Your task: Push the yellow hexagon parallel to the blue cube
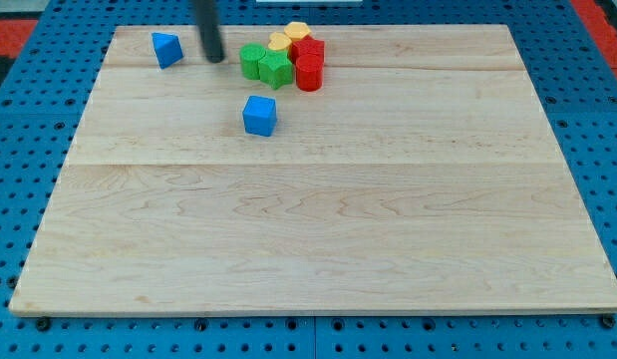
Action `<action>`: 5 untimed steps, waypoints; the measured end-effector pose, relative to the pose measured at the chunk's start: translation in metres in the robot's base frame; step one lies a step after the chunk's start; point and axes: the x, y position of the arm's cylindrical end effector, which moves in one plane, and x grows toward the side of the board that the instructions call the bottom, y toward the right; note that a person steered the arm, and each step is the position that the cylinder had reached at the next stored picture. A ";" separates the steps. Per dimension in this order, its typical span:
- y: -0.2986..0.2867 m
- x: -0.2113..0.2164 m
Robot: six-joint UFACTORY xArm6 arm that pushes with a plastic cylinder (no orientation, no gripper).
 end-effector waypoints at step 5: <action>0.159 0.079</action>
